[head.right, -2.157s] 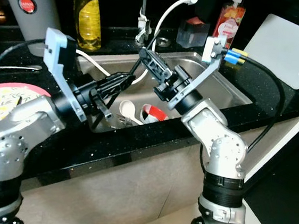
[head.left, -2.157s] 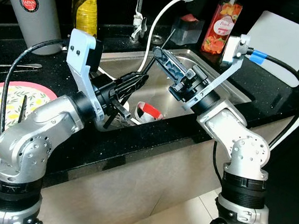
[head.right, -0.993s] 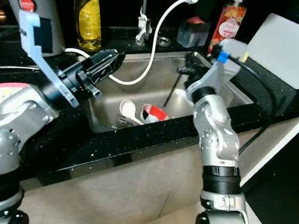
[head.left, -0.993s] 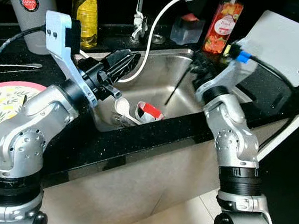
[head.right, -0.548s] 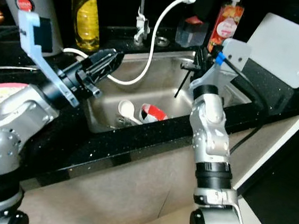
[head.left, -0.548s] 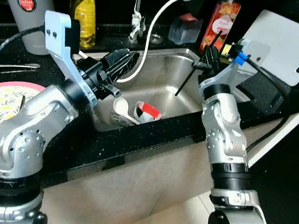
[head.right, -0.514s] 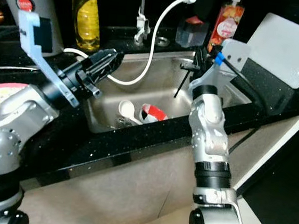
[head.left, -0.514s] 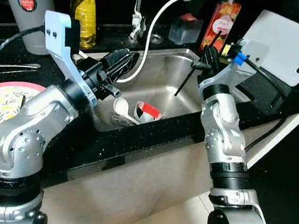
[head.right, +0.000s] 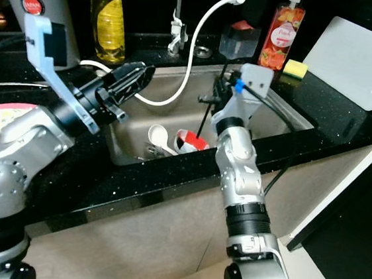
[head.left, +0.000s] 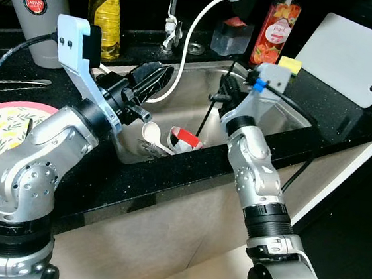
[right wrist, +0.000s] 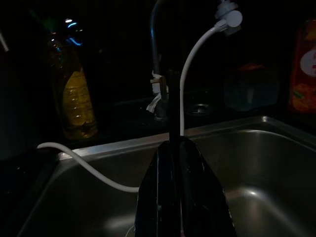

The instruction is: Kitchen organization

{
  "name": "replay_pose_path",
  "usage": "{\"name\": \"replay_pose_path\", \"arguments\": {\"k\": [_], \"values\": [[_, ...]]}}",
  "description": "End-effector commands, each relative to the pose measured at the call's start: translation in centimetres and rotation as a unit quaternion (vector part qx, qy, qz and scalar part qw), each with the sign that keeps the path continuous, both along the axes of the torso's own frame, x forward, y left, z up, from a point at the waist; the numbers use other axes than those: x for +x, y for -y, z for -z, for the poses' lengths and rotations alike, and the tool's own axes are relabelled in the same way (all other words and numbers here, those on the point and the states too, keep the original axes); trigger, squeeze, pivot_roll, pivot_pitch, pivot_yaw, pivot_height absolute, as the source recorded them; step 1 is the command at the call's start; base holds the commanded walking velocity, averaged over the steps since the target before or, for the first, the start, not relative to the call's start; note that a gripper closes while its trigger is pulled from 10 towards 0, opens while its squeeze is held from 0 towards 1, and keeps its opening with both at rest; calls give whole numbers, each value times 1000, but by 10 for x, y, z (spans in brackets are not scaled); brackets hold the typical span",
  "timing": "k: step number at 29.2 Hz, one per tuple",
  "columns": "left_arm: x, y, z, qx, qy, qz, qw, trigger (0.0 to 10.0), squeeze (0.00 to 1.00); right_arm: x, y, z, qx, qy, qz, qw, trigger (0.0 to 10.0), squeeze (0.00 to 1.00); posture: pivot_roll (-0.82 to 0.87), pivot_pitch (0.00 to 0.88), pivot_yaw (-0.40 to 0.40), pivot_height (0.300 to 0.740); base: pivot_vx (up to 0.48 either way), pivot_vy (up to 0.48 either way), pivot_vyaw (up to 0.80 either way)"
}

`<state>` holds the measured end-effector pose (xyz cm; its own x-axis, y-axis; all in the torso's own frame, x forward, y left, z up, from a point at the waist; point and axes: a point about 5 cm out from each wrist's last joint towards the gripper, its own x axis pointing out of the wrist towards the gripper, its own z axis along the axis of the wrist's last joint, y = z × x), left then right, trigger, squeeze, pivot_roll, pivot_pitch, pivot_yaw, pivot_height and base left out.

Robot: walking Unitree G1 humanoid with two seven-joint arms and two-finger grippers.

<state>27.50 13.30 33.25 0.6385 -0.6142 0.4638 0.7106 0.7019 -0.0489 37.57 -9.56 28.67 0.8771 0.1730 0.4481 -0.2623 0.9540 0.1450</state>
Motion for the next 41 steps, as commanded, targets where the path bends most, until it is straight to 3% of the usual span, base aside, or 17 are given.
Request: {"name": "replay_pose_path", "arguments": {"k": [1,6,7,8,9,10,11,21,22,29,34,41], "values": [[-1,1,2,3,0,1,1000,10000,0,1,0,9,-8,-17,-1,1000,10000,0,-78,112,-47,740,0,0,0],[0,2,2,4,-2,1,1000,10000,0,2,0,12,-11,-19,-1,1000,10000,0,-79,111,-44,740,0,0,0],[0,2,2,4,-1,2,1000,10000,0,2,0,12,-11,-18,-1,1000,10000,318,-81,109,-44,740,0,0,0],[0,2,2,5,-1,2,1000,10000,0,2,0,13,-11,-18,-1,1000,10000,420,-81,108,-44,740,0,0,0],[1,3,2,4,-1,2,1000,10000,0,2,0,13,-11,-18,-1,1000,10000,729,-81,107,-45,740,0,0,0],[1,3,2,4,-1,2,1000,10000,0,2,1,13,-12,-18,-2,1000,10000,729,-81,107,-45,740,0,0,0],[1,3,2,4,-1,2,1000,10000,0,2,1,13,-13,-19,-2,1000,10000,1000,-81,106,-45,740,0,0,0],[1,2,3,4,-2,1,1000,10000,0,-2,3,10,-8,-8,-6,1000,10000,1000,-85,101,-46,740,0,0,0],[1,2,3,4,-2,1,1000,10000,0,-4,3,6,-5,3,-9,1000,10000,0,-85,101,-46,740,0,0,0],[5,-1,6,7,-11,-18,1000,10000,0,-17,5,-12,-10,44,-16,999,10000,0,-86,101,-46,740,0,0,0],[23,-7,17,30,-52,-94,994,10000,0,-26,7,-19,-13,52,-25,998,10000,0,-88,106,-45,740,0,0,0],[25,-13,14,39,-50,-129,990,10000,0,-35,12,-22,-18,54,-31,998,10000,0,-84,114,-45,740,0,0,0]]}}
